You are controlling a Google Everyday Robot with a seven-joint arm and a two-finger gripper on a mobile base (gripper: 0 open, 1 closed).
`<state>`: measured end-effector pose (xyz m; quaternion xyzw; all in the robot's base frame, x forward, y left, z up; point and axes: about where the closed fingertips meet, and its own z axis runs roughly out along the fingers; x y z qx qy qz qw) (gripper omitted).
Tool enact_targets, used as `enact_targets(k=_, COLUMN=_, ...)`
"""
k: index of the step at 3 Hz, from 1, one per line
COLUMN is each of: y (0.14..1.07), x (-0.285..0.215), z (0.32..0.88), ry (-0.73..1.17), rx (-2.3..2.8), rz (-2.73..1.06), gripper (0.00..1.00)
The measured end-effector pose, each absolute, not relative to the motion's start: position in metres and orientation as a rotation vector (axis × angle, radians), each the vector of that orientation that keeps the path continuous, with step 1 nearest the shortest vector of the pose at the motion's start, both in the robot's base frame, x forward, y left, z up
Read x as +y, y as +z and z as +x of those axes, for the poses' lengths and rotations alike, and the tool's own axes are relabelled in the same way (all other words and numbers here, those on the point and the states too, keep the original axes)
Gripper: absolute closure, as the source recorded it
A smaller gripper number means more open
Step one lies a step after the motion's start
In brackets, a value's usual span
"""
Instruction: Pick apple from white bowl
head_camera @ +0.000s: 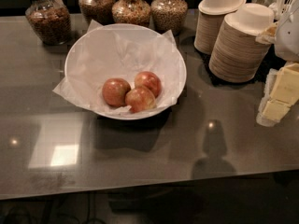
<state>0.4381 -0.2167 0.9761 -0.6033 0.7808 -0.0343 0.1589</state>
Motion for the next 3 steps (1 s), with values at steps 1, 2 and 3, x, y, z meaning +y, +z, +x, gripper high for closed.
enact_targets(k=1, y=0.976, x=-0.217, z=0.438, ry=-0.098, rx=2.232, rz=-1.725, gripper=0.0)
enact_targets(k=2, y=0.978, x=-0.212, z=0.439, ry=-0.093, rx=2.206, rz=-1.731, gripper=0.0)
enact_targets(k=3, y=0.967, x=-0.179, z=0.449, ry=-0.024, rx=2.138, rz=-1.815, gripper=0.0)
